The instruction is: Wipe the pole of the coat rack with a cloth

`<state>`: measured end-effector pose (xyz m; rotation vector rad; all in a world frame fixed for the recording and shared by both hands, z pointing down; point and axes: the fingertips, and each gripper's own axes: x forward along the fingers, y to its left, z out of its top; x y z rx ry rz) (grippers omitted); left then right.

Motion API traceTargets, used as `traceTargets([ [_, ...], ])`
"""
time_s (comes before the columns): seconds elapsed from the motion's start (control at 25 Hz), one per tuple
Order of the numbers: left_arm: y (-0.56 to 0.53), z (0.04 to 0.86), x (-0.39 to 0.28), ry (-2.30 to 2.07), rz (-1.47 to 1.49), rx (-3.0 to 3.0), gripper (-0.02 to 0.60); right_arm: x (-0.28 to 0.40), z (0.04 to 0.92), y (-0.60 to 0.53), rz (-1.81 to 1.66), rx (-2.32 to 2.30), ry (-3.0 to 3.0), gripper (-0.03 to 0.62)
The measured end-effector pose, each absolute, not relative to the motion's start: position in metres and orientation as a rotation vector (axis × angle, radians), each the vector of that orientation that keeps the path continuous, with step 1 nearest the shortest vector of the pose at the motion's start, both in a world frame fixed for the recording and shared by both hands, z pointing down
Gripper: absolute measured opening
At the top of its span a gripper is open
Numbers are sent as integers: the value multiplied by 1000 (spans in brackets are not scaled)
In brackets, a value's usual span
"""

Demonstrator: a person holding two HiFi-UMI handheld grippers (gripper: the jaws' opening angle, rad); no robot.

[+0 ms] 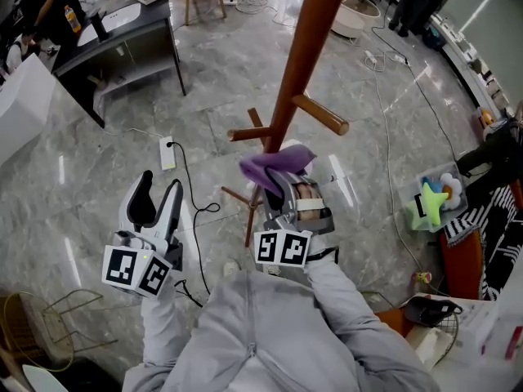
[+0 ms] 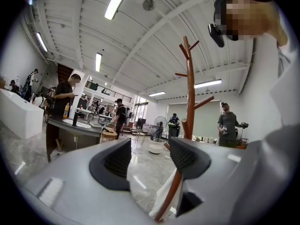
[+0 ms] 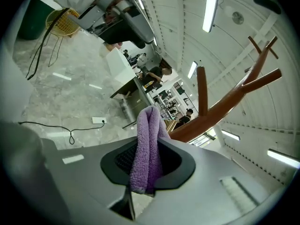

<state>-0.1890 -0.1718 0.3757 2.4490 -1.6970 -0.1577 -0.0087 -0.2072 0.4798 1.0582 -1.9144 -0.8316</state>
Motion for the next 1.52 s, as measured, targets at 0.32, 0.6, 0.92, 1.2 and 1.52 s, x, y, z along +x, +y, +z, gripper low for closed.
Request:
traceTargets([
  [0.32, -172, 380, -189, -1700, -140, 2435, 275, -13, 519, -206, -745, 966, -1908, 60],
  [0.6, -171, 382, -188, -1702, -136, 2429, 276, -17, 535, -204, -713, 930, -1914, 60],
  [0.92, -168, 381, -186, -1700, -134, 2439, 276, -18, 551, -192, -688, 903, -1930, 60],
  [1.2, -171, 380, -173, -1661, -138, 2463, 275, -7, 549, -172, -615, 944, -1972, 60],
  [1.52, -174, 376, -155, -1611, -146, 2503, 275, 22, 506, -162, -498, 1136, -2051, 60],
])
